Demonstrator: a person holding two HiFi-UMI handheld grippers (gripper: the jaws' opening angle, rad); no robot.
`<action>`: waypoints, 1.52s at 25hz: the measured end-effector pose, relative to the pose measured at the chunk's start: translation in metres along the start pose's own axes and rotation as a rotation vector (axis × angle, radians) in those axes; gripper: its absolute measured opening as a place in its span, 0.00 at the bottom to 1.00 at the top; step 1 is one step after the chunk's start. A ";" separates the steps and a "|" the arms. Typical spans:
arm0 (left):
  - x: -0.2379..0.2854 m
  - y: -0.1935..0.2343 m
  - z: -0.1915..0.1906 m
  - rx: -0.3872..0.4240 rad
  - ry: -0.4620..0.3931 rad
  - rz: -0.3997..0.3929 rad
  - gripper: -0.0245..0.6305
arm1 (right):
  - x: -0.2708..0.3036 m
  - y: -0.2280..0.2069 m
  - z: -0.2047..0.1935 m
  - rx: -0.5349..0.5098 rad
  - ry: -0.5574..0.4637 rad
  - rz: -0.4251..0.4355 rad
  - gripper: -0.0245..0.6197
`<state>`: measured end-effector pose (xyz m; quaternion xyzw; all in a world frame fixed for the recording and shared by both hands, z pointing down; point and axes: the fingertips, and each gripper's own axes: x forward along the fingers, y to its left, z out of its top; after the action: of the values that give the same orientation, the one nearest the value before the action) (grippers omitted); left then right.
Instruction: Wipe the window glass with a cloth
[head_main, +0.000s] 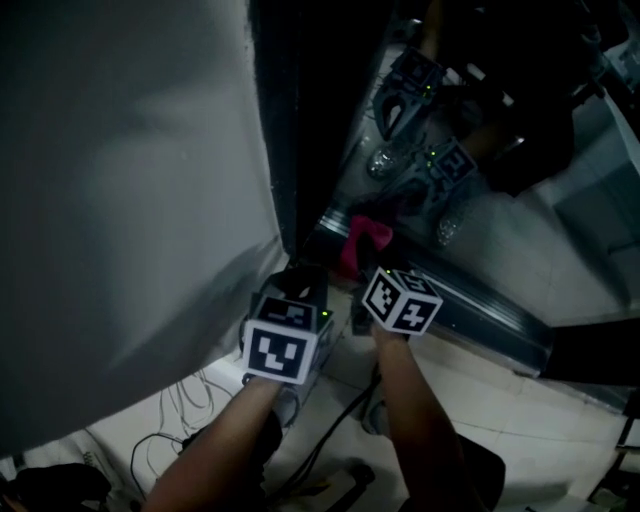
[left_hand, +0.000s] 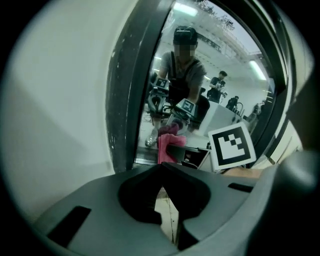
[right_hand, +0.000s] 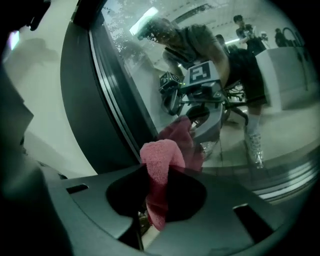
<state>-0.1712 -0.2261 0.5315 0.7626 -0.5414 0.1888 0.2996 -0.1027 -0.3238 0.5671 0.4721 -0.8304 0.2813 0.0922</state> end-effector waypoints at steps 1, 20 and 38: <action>-0.003 0.000 0.006 0.001 -0.022 0.001 0.04 | -0.006 0.005 0.008 -0.005 -0.009 0.006 0.13; -0.101 -0.043 0.147 0.068 -0.303 -0.046 0.04 | -0.121 0.112 0.231 -0.182 -0.279 0.109 0.13; -0.211 -0.085 0.256 0.189 -0.457 -0.026 0.04 | -0.222 0.214 0.416 -0.499 -0.526 0.039 0.13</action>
<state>-0.1728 -0.2255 0.1892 0.8171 -0.5650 0.0572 0.0990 -0.1152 -0.3072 0.0497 0.4755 -0.8775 -0.0593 -0.0176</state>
